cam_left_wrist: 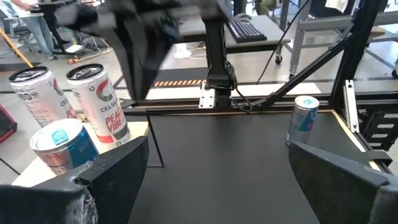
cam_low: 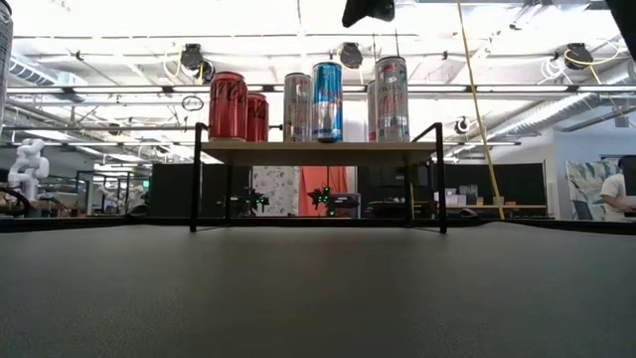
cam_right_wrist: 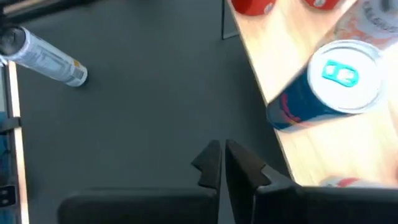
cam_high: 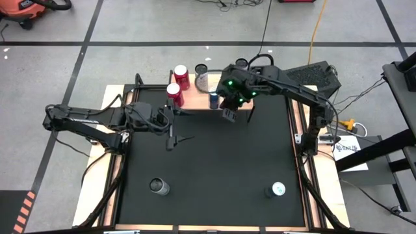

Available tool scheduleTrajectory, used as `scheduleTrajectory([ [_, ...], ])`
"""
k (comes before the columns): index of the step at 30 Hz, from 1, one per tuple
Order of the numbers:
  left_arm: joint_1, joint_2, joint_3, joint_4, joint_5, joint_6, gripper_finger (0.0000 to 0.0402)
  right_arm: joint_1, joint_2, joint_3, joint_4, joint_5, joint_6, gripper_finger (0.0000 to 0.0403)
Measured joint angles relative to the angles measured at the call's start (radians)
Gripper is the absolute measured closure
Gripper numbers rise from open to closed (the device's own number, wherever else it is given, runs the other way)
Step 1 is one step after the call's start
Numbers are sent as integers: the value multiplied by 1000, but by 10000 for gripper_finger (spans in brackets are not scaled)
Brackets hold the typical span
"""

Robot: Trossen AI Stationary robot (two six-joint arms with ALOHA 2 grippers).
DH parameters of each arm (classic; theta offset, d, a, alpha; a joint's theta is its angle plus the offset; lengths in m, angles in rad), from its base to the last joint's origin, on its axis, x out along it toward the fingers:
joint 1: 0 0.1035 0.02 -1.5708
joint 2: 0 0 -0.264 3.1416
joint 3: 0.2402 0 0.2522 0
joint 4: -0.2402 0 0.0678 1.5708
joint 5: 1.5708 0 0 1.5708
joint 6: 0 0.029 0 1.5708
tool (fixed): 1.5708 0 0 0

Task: Place canned beverage on shelf
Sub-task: Put the top blue soda can on the shelf

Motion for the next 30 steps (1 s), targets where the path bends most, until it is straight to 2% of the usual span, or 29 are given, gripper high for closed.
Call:
scheduleTrajectory([
  [10,0,-115,0,-34,-3,0,10,29,89,-1,-5,26,-23,402],
  [14,0,-147,0,-101,-6,-1,10,29,127,-1,0,109,-39,402],
  [30,0,-156,0,-155,-6,-1,10,61,173,-1,18,211,-59,403],
])
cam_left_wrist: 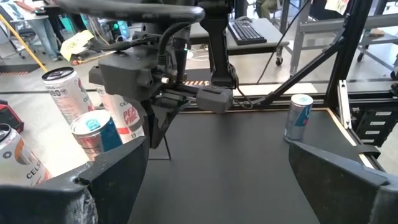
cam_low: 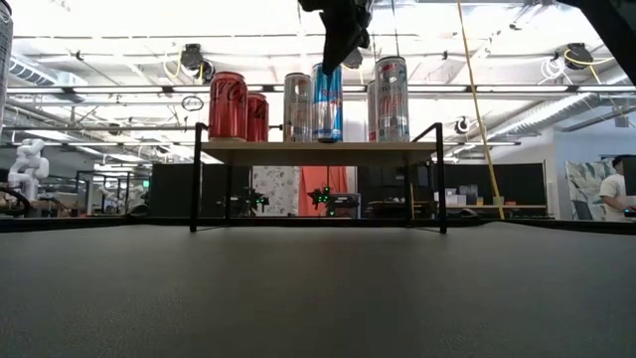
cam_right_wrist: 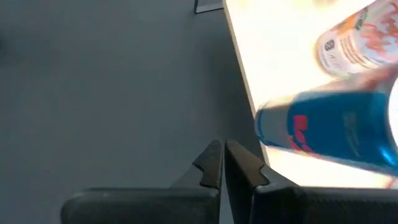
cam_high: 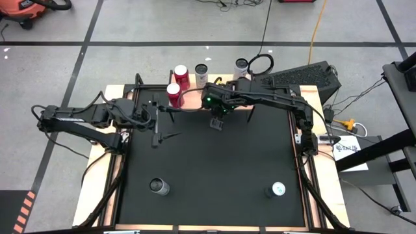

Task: Place canned beverage on shelf
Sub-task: Put the top blue soda can on the shelf

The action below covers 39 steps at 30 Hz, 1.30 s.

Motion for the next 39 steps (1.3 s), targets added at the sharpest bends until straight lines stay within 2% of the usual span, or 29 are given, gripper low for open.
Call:
scheduleTrajectory([
  [19,0,0,0,-18,0,-1,10,13,54,0,21,50,-31,403],
  [39,0,0,0,-18,-1,-1,10,-51,72,0,51,47,-53,403],
])
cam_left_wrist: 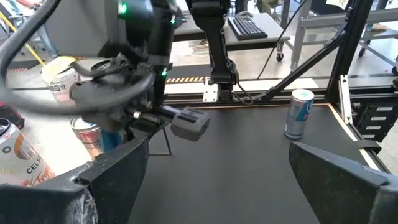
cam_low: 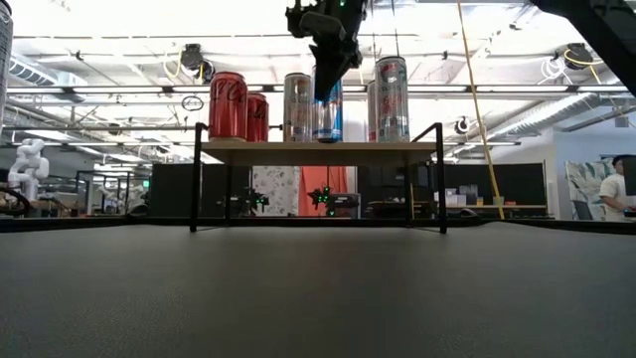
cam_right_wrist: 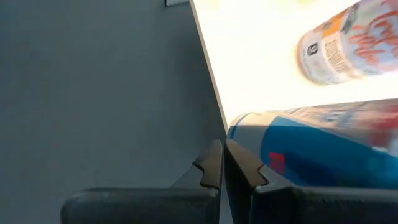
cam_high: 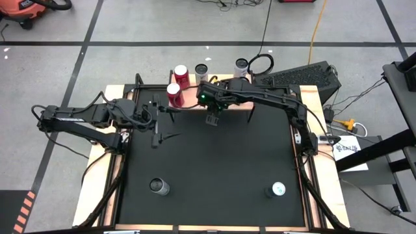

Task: Place canned beverage on shelf
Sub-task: Put the top blue soda can on the shelf

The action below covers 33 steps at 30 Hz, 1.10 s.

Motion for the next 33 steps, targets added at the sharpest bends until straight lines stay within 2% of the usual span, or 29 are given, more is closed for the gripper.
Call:
scheduleTrajectory([
  [12,0,0,0,-15,0,0,10,-16,32,1,7,16,-6,403],
  [16,0,0,0,-32,-1,0,10,-21,30,0,14,75,-5,403],
  [33,0,0,0,-34,-2,0,10,-107,28,0,61,81,56,403],
])
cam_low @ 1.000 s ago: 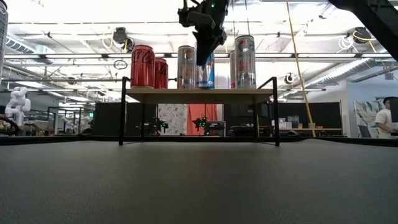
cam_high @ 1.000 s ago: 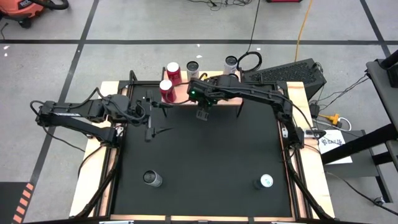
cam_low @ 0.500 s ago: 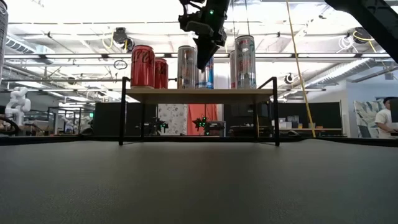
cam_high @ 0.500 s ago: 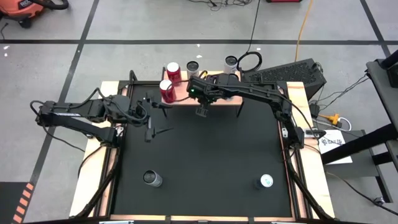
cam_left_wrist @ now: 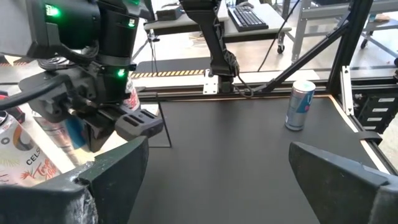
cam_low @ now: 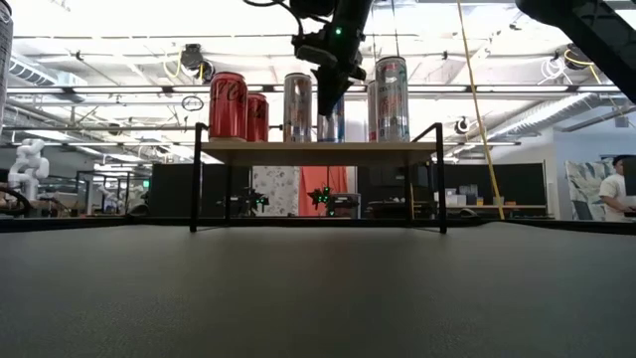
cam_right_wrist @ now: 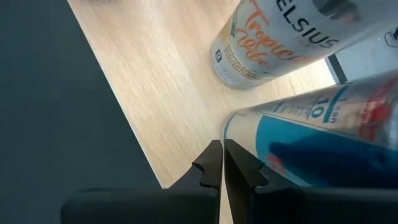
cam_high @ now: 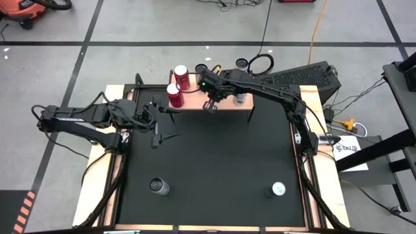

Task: Place canned beverage on shelf
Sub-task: Put the top blue soda can on the shelf

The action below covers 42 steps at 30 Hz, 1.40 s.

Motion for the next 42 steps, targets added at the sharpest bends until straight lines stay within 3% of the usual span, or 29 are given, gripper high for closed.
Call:
scheduleTrajectory([
  [23,0,0,0,-25,0,-3,10,28,-1,0,34,0,17,403],
  [42,0,0,0,-22,0,-2,10,-3,-1,0,89,80,-18,403],
])
